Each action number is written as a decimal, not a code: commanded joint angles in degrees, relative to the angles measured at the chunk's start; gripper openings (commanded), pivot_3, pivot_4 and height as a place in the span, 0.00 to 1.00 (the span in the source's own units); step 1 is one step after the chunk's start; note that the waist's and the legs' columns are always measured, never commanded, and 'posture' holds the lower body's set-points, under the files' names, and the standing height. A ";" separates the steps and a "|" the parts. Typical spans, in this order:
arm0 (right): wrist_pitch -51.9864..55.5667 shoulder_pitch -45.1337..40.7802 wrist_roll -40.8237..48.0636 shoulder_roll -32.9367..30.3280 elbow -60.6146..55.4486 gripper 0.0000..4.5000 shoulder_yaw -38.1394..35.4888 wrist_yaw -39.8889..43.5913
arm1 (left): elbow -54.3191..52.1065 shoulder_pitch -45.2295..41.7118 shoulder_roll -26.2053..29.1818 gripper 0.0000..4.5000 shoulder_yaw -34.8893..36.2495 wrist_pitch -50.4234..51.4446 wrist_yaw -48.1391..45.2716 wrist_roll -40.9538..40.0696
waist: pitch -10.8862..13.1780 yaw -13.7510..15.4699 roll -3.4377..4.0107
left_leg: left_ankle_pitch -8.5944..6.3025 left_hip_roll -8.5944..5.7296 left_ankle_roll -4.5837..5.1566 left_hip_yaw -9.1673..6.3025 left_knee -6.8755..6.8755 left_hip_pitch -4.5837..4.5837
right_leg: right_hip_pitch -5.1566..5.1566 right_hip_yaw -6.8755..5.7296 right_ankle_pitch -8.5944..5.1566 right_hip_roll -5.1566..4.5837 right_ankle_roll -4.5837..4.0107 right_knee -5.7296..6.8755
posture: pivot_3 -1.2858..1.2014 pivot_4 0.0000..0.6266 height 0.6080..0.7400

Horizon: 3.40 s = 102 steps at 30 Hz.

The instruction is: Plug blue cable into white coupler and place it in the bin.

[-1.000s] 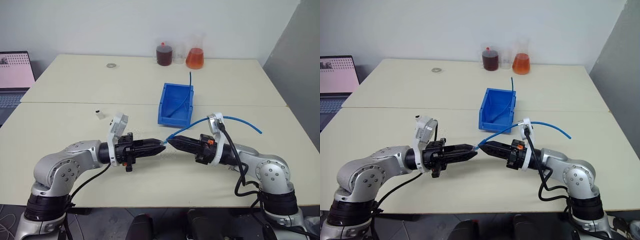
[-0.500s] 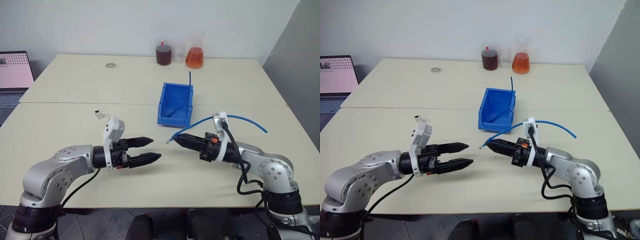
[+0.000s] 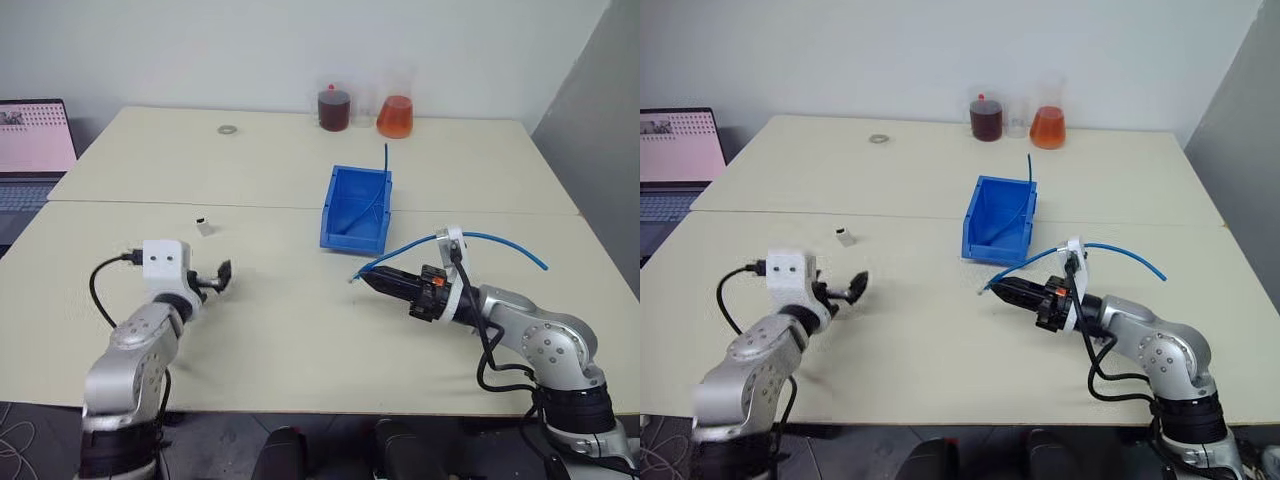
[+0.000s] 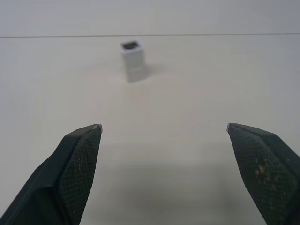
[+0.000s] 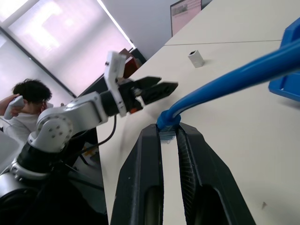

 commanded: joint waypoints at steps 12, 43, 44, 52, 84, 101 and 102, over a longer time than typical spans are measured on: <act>-0.96 -0.91 0.05 0.61 -1.69 0.04 -1.36 0.04 | 24.17 -20.15 -1.11 1.00 1.40 0.15 6.15 5.51 | 0.00 -0.21 -0.02 | 0.00 -0.01 -0.01 0.01 -0.02 -0.04 | -0.03 -0.01 0.02 0.00 0.02 0.00 | 0.52 0.24 1.00; -1.16 -0.16 0.09 0.73 -2.68 0.03 -1.65 -1.21 | 49.78 -33.66 -0.01 0.73 0.29 -11.79 3.18 8.98 | 0.00 -0.15 -0.03 | 0.01 -0.02 -0.02 0.06 0.00 -0.05 | -0.02 -0.03 0.09 -0.04 0.01 0.01 | 0.52 0.24 1.00; -1.17 -0.13 0.09 0.73 -2.68 0.03 -1.68 -1.23 | 50.36 -33.76 0.01 0.67 0.40 -12.24 3.33 9.03 | 0.00 -0.16 -0.03 | 0.01 -0.02 -0.02 0.06 0.00 -0.05 | -0.02 -0.04 0.09 -0.04 0.01 0.01 | 0.52 0.24 1.00; -1.31 0.04 0.04 0.63 -2.69 0.03 -1.92 -1.33 | 52.67 -33.46 0.03 0.33 0.98 -13.67 4.09 8.96 | 0.00 -0.15 -0.03 | 0.01 -0.02 -0.02 0.06 0.00 -0.05 | -0.02 -0.04 0.10 -0.05 0.02 0.02 | 0.52 0.24 1.00; -7.95 8.91 -12.45 -8.46 -13.93 0.03 5.75 2.99 | 5.78 -7.30 22.77 0.17 -30.92 -26.68 -69.06 6.04 | 0.02 -0.20 -0.01 | 0.02 -0.01 -0.04 0.12 0.00 0.02 | -0.02 0.02 0.02 0.05 0.01 0.01 | 0.52 0.24 1.00; -18.31 -5.26 -31.17 -0.78 -0.70 0.03 23.55 8.51 | 12.03 -10.38 19.47 0.17 -35.60 -29.67 -73.63 11.91 | 0.01 -0.12 -0.02 | 0.02 -0.05 -0.03 0.12 0.06 0.03 | -0.02 0.02 0.02 0.15 0.01 0.04 | 0.52 0.24 1.00; -18.89 -5.72 -32.07 -0.28 0.06 0.03 24.09 8.62 | 12.00 -10.47 19.37 0.17 -35.68 -29.40 -73.73 11.97 | 0.01 -0.12 -0.02 | 0.02 -0.04 -0.03 0.12 0.06 0.03 | -0.02 0.02 0.02 0.15 0.01 0.04 | 0.52 0.24 1.00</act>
